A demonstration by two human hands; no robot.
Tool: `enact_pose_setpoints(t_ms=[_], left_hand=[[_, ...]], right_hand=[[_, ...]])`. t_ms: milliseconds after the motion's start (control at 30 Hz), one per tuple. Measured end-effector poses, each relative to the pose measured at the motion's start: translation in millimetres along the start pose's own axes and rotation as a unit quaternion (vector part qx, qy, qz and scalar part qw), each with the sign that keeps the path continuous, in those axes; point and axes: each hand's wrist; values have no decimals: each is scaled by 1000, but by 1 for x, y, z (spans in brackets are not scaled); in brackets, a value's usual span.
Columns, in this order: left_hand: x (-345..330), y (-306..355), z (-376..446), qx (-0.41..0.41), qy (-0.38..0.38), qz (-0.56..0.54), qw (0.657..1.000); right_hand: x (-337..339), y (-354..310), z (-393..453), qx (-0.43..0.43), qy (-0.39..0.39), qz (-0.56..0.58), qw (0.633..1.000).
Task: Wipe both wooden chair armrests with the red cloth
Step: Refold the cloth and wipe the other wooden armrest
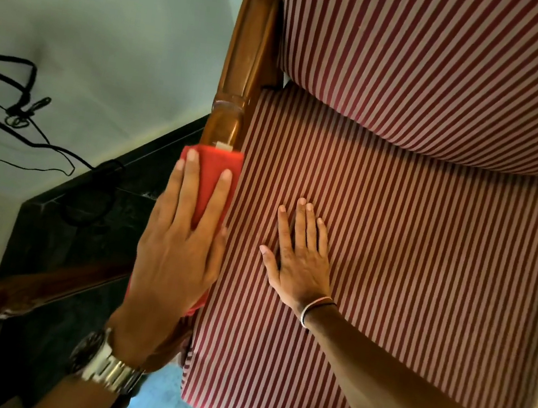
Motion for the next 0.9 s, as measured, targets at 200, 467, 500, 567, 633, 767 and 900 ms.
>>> enact_pose_setpoints(t_ms=[200,467,500,567,633,767,900], left_hand=[[-10,1,61,0,9,-11,1000],[-7,6,53,-1,15,7,1000],[-4,5,36,-13,15,19,1000],[0,5,4,-36,5,35,999],[4,2,-11,-46,-6,37,998],[-3,3,33,-31,-2,18,999],[-9,9,89,4,0,-4,1000]], right_hand=[[-1,1,3,-2,6,-4,1000],[-5,3,2,4,22,2,1000],[-5,3,2,6,25,2,1000],[-8,5,0,5,31,1,1000],[-10,4,0,5,39,1,999],[-12,3,-2,-1,54,1,999],[-10,2,0,-2,49,-9,999]])
Point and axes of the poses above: each hand's wrist, its own z-axis towards the middle knuckle, its own x-axis out of the back of the hand, y = z × x, and after that the axes turned 15 degrees about y, right-handed
